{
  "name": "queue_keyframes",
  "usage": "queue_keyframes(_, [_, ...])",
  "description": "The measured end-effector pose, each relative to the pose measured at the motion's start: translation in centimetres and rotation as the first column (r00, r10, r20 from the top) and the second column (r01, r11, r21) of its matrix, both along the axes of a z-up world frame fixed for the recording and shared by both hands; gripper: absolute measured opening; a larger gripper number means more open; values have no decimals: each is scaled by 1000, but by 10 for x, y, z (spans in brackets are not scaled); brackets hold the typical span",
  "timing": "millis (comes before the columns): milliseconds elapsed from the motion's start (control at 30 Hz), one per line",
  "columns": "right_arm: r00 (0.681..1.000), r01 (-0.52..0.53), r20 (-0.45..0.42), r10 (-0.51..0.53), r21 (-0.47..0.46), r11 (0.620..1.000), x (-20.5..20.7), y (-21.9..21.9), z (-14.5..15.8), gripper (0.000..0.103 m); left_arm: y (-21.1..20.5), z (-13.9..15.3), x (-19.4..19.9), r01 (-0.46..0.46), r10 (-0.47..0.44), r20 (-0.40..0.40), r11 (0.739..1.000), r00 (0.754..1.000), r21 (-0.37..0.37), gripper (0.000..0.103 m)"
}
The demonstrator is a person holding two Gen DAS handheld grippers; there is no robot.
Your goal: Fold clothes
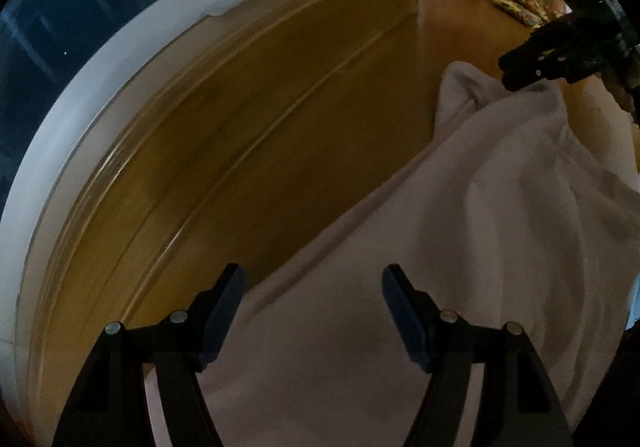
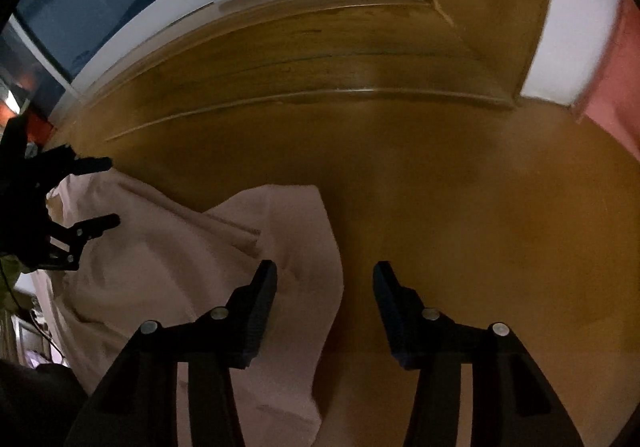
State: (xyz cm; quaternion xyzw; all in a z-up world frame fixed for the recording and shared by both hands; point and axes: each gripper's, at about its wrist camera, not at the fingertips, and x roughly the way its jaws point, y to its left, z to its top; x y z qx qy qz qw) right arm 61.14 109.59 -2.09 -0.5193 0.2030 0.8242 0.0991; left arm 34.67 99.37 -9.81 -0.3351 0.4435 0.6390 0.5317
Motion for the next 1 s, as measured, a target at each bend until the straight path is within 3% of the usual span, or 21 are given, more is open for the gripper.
queue_keyframes(167, [999, -49, -18, 48, -51, 997, -5, 0, -8, 46, 16, -11, 9, -10, 10, 23, 1000, 1000, -6, 69])
queue_keyframes(300, [997, -66, -31, 65, -19, 998, -10, -4, -8, 44, 25, -17, 13, -26, 26, 15, 1000, 1000, 2, 71])
queue_keyframes(333, [998, -61, -35, 60, -20, 998, -10, -3, -9, 34, 28, -18, 13, -34, 34, 15, 999, 999, 8, 72])
queue_keyframes(367, [998, -49, -49, 48, -25, 998, -9, -2, -8, 11, 29, -17, 13, -41, 41, 20, 999, 999, 15, 71])
queue_keyframes(400, [997, -32, -71, 29, -36, 999, -6, -1, -5, 3, 31, -17, 13, -47, 46, 29, 999, 999, 22, 70])
queue_keyframes(433, [996, -15, -93, 11, -47, 999, -2, 0, -2, 3, 31, -17, 15, -46, 44, 49, 998, 998, 30, 61])
queue_keyframes(467, [992, 2, -130, -11, -67, 998, 5, 0, 5, 3, 31, -17, 16, -46, 43, 74, 998, 996, 37, 32])
queue_keyframes(533, [972, 34, -227, -62, -125, 992, 28, -2, 27, 3, 29, -14, 17, -59, 52, 125, 997, 991, 45, 5])
queue_keyframes(633, [920, 59, -366, -141, -226, 972, 62, -4, 63, 3, 18, 7, 22, -93, 79, 116, 988, 990, 126, 3])
queue_keyframes(700, [862, 61, -465, -202, -301, 952, 87, -4, 91, 3, 7, 36, 20, -135, 110, 123, 966, 986, 220, 3])
queue_keyframes(800, [803, 130, -520, -291, -324, 937, 92, 8, 110, 2, 15, 68, 12, -187, 172, 76, 930, 982, 317, 3])
queue_keyframes(867, [797, 212, -511, -322, -263, 941, 79, 21, 107, 2, 33, 74, 7, -210, 215, 24, 915, 976, 345, 3])
queue_keyframes(933, [807, 302, -467, -361, -198, 932, 56, 39, 89, 2, 59, 60, -4, -244, 260, -20, 926, 965, 290, 6])
queue_keyframes(1000, [842, 360, -367, -395, -162, 919, 36, 55, 61, 4, 74, 39, -14, -284, 304, -67, 935, 950, 214, 7])
